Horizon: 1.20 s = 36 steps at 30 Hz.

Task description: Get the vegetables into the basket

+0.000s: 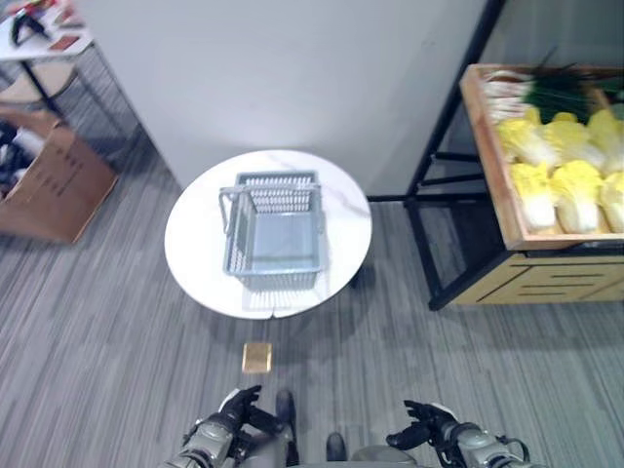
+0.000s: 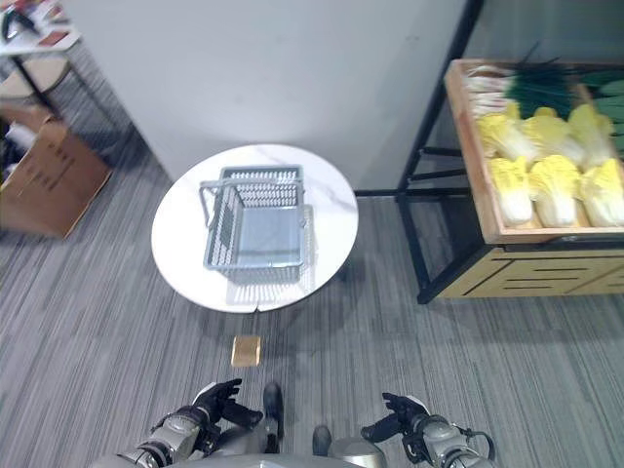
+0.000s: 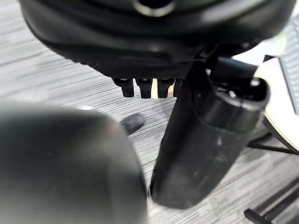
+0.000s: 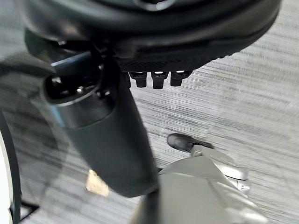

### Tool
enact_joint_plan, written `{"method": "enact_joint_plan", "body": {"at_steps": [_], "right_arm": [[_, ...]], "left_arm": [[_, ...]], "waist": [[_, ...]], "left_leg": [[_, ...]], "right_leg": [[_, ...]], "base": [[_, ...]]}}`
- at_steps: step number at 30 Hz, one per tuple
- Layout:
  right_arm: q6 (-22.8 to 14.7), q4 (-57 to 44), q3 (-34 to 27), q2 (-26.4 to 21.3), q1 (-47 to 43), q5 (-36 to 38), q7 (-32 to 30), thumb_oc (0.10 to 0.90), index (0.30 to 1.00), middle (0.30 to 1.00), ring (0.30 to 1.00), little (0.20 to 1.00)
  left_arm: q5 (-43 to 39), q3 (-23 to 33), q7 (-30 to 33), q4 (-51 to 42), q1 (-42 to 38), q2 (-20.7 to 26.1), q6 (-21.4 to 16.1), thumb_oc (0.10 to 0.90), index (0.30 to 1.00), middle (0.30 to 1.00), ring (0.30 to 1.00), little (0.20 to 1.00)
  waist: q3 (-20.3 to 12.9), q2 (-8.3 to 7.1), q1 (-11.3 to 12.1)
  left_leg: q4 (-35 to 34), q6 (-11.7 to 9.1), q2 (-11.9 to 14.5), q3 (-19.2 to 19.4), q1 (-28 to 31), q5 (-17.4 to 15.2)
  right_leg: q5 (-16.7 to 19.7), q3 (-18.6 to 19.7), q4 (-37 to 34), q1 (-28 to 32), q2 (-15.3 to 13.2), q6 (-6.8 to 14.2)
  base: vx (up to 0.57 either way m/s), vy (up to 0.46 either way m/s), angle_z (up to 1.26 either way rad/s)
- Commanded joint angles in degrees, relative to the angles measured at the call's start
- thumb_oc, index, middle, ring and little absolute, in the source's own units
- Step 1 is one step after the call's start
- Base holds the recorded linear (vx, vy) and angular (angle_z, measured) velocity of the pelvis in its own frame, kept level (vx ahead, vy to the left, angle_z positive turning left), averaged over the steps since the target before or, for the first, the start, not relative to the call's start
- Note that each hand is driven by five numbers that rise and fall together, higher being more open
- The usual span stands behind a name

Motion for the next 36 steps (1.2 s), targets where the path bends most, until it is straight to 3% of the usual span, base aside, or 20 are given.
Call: {"method": "enact_joint_plan", "body": {"at_steps": [1, 7, 11, 13, 15, 19, 22, 24, 26, 27, 30, 31, 36], "right_arm": [[-0.9, -1.8, 2.5, 0.4, 1.6, -4.8, -0.9, 0.9, 1.0, 1.0, 1.0, 1.0], [-0.6, -1.6, 2.3, 0.9, 0.9, -4.9, -1.3, 0.9, 1.0, 1.0, 1.0, 1.0], [-0.6, -2.8, 2.0, 1.0, 1.1, -3.7, -1.3, 0.9, 1.0, 1.0, 1.0, 1.0], [-0.6, -3.1, 1.7, 1.2, 1.4, -2.6, -1.2, 0.9, 1.0, 1.0, 1.0, 1.0], [-0.7, -2.9, 1.6, 1.3, 1.3, -2.9, -1.1, 0.9, 1.0, 1.0, 1.0, 1.0], [-0.7, -2.5, 2.7, 1.8, 1.8, -5.0, -1.3, 0.9, 1.0, 1.0, 1.0, 1.0], [-1.2, -4.0, 1.2, 1.9, 2.0, -2.0, -1.6, 0.9, 1.0, 1.0, 1.0, 1.0], [-2.1, -8.1, -0.5, 1.2, 1.9, 1.1, -2.5, 0.9, 1.0, 1.0, 1.0, 1.0], [-2.9, -23.0, -3.3, -1.8, 3.1, 2.8, -4.2, 0.9, 1.0, 1.0, 1.0, 1.0], [-2.8, -23.0, -3.3, -1.9, 3.1, 2.8, -4.2, 0.9, 1.0, 1.0, 1.0, 1.0], [-3.1, -37.2, -4.7, -8.1, 2.6, -2.3, -4.8, 0.9, 1.0, 1.0, 1.0, 1.0], [-3.4, -43.6, -6.0, -12.3, 0.3, -3.8, -4.9, 0.9, 1.0, 1.0, 1.0, 1.0], [-4.3, -59.2, -8.5, -19.7, -10.0, -5.4, -6.7, 0.9, 1.0, 1.0, 1.0, 1.0]], "left_arm": [[0.3, -2.0, 1.1, 0.3, 2.4, 1.8, -0.4, 0.9, 1.0, 1.0, 1.0, 1.0], [0.1, -1.2, 1.2, -0.1, 2.1, 3.0, -0.4, 0.9, 1.0, 1.0, 1.0, 1.0], [1.0, -1.0, 1.0, 0.2, 2.3, 4.1, -0.1, 0.9, 1.0, 1.0, 1.0, 1.0], [1.7, -1.0, 1.0, 0.9, 2.4, 4.3, -0.1, 0.9, 1.0, 1.0, 1.0, 1.0], [1.7, -0.6, 1.0, 1.6, 2.3, 4.4, -0.2, 0.9, 1.0, 1.0, 1.0, 1.0], [2.0, -0.5, 1.3, 2.1, 2.6, 4.4, 0.0, 0.9, 1.0, 1.0, 1.0, 1.0], [2.1, -0.2, 1.3, 2.7, 3.0, 4.4, 0.0, 0.9, 1.0, 1.0, 1.0, 1.0], [1.9, 0.5, 1.6, 2.9, 3.4, 4.5, 0.1, 0.9, 1.0, 1.0, 1.0, 1.0], [1.6, 2.2, 1.9, 2.3, 4.8, 4.5, 0.2, 0.9, 1.0, 1.0, 1.0, 1.0], [1.6, 2.1, 1.9, 2.3, 4.8, 4.5, 0.2, 0.9, 1.0, 1.0, 1.0, 1.0], [2.7, 3.5, 1.4, 2.4, 5.9, 4.4, 0.9, 0.9, 1.0, 1.0, 1.0, 1.0], [3.2, 4.2, 0.9, 2.7, 6.4, 4.2, 1.2, 0.9, 1.0, 1.0, 1.0, 1.0], [2.9, 4.9, 1.0, 2.7, 6.7, 3.7, 2.0, 0.9, 1.0, 1.0, 1.0, 1.0]], "waist": [[-1.7, 0.52, 2.4], [-1.0, 0.48, 3.0], [0.8, 0.19, 2.7], [0.8, 0.37, 2.6], [0.6, 0.45, 2.9], [0.4, -0.05, 3.0], [-0.6, -0.25, 3.0], [-1.3, -0.35, 2.8], [-2.4, -0.68, 2.5], [-2.3, -0.67, 2.5], [-3.4, -1.12, 2.7], [-4.1, -1.35, 3.0], [-5.3, -2.25, 4.8]], "left_leg": [[3.2, -1.5, 0.2, 1.5, 1.5, -6.6], [2.1, 0.5, -0.9, 3.8, 3.2, -8.6], [1.0, 1.5, -1.6, 4.5, 5.6, -9.0], [0.4, 1.2, -1.5, 5.2, 6.2, -9.1], [0.4, 1.0, -1.2, 5.8, 5.8, -9.0], [0.4, 1.0, -1.3, 5.4, 6.8, -8.9], [0.4, 0.7, -1.3, 5.5, 7.7, -9.5], [0.4, 0.3, -1.2, 5.5, 8.4, -9.8], [0.4, -0.1, -0.9, 5.5, 9.4, -10.1], [0.4, -0.1, -0.9, 5.5, 9.5, -10.1], [0.4, -0.5, -0.7, 5.3, 10.6, -10.4], [0.4, -0.7, -0.5, 5.0, 11.1, -10.5], [0.4, -1.1, 0.0, 4.0, 11.6, -10.2]], "right_leg": [[1.2, 1.4, 5.8, -8.4, -5.8, 6.9], [1.9, 3.2, 11.4, -11.7, -6.4, 9.1], [3.6, 3.0, 24.6, -17.0, -6.2, 9.7], [4.0, 2.3, 20.5, -17.4, -6.2, 9.6], [7.0, 2.5, 12.6, -18.3, -6.3, 9.6], [9.1, 3.4, 7.4, -16.3, -6.5, 10.3], [8.6, 3.3, 5.1, -14.0, -6.7, 10.3], [8.0, 3.2, 3.6, -12.3, -6.7, 10.1], [7.5, 3.2, 1.6, -10.3, -6.7, 10.1], [7.6, 3.2, 1.6, -10.2, -6.7, 10.1], [7.2, 2.9, -0.1, -8.3, -6.6, 9.9], [7.1, 2.7, -1.0, -7.0, -6.6, 9.7], [6.2, 1.6, -1.3, -5.7, -6.3, 9.0]], "base": [[0.11, 0.297, -0.44], [0.08, 0.249, -0.26], [0.03, 0.18, -0.1], [0.0, 0.098, -0.2], [-0.02, 0.039, -0.15], [0.03, -0.023, -0.06], [0.08, -0.058, 0.11], [0.09, -0.082, 0.04], [0.08, -0.092, -0.12], [0.04, -0.056, -0.11], [0.06, -0.097, -0.02], [0.07, -0.109, 0.06], [0.04, -0.085, 0.11]]}}
